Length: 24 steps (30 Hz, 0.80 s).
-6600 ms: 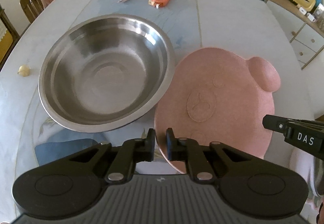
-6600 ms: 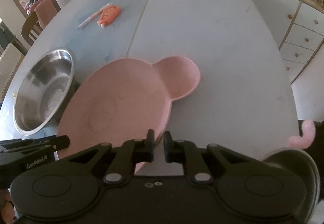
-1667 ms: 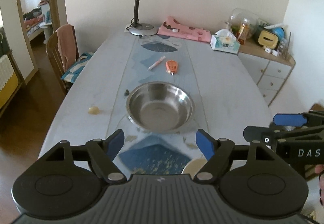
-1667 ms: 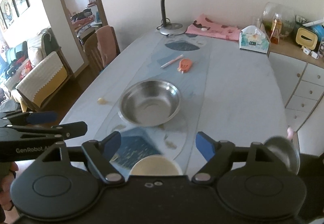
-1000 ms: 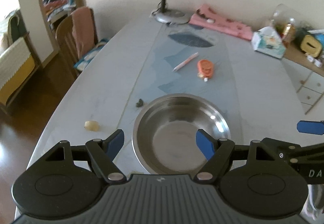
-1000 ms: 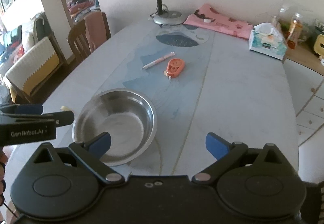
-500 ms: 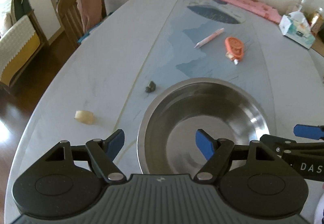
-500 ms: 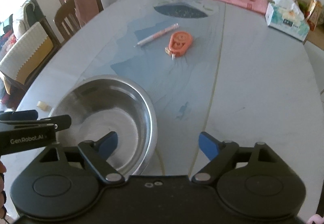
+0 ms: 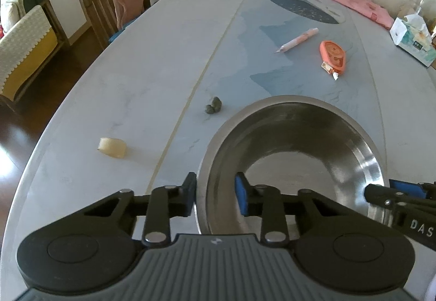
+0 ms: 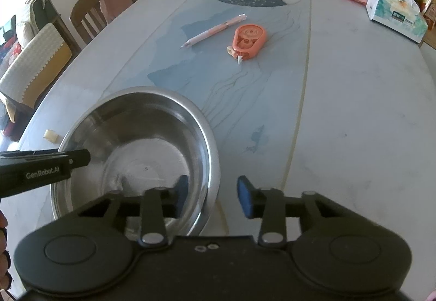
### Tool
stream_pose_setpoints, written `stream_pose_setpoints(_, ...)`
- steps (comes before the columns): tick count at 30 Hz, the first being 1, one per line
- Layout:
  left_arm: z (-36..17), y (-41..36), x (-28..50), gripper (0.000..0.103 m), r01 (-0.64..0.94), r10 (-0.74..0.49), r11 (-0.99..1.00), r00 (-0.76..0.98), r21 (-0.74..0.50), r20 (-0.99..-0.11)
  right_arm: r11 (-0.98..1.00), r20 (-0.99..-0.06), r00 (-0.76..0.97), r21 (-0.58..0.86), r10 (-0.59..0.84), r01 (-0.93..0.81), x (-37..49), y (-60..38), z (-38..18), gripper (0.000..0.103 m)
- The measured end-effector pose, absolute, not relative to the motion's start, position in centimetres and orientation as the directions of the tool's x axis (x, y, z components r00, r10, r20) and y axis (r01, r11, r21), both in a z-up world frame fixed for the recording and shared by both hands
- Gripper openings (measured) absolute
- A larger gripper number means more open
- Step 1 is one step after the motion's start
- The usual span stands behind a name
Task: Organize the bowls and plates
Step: 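Move both grippers to the large steel bowl and close on its rim, then lift the steel bowl with both grippers and carry it beside the white bowl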
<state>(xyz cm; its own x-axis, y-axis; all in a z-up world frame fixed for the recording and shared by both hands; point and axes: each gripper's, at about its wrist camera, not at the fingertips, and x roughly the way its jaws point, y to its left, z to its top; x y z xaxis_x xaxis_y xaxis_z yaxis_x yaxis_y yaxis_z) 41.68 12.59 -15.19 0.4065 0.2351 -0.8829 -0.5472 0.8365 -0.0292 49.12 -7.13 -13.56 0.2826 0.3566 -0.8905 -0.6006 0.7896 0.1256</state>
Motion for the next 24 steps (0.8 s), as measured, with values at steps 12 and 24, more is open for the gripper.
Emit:
stream_pose_setpoints(12,-13.3,11.2,40.4,0.017,-0.543,0.259,0.840,0.397,0.002,-0.881,0.797,-0.875,0.313,0.125,0.369,-0.591,47.9,-8.3,-11.3,0.012)
stream_pose_setpoints(24,-8.6,7.5,37.3,0.017,-0.505,0.250,0.863,0.440,-0.008,-0.863,0.816,-0.852,0.363,0.119,0.377,-0.566,45.5,-11.8,-6.6,0.012)
